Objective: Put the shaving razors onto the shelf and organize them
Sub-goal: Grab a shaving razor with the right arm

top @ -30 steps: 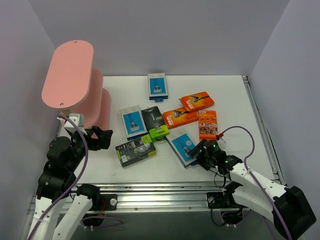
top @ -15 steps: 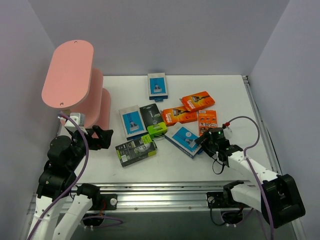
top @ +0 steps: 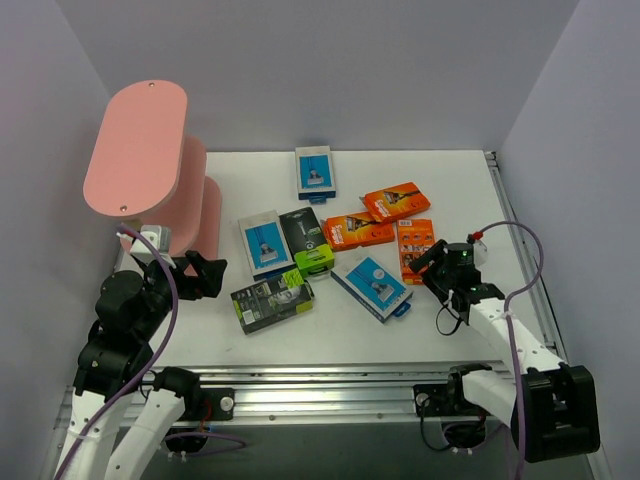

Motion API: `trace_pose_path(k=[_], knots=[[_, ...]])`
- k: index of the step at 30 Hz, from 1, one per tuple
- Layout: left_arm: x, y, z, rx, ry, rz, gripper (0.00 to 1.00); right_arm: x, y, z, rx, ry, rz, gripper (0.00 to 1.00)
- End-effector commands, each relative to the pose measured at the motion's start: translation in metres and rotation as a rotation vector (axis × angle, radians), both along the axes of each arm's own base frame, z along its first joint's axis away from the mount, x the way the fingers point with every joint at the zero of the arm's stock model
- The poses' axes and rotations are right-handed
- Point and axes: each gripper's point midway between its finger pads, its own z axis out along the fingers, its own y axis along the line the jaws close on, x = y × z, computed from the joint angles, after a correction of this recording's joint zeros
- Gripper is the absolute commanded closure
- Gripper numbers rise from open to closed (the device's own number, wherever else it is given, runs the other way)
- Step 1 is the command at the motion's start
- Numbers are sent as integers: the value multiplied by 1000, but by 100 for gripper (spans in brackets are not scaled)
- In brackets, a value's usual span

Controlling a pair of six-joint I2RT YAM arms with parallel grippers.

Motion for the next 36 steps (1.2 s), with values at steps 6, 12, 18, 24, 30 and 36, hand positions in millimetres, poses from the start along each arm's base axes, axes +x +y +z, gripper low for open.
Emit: trace_pose_path(k=[6,12,18,24,30,36], knots=[[4,-6,10,-27,-37,-22,6,11,-19,18,-10,-41,-7,35],[4,-6,10,-27,-38,-22,6,11,-14,9,16,-29,11,35],[4,-7,10,-27,-37,-24,6,-10,-10,-11,30,19,33,36],[5,-8,8,-27,-29,-29,6,-17,-13,-22,16,18,25,37],[6,-9,6,-24,-21,-31,6,4,-10,-9,41,-31,14,39],[7,-10,5,-23,-15,-32,6,51,-5,41,57,-160,34,39]])
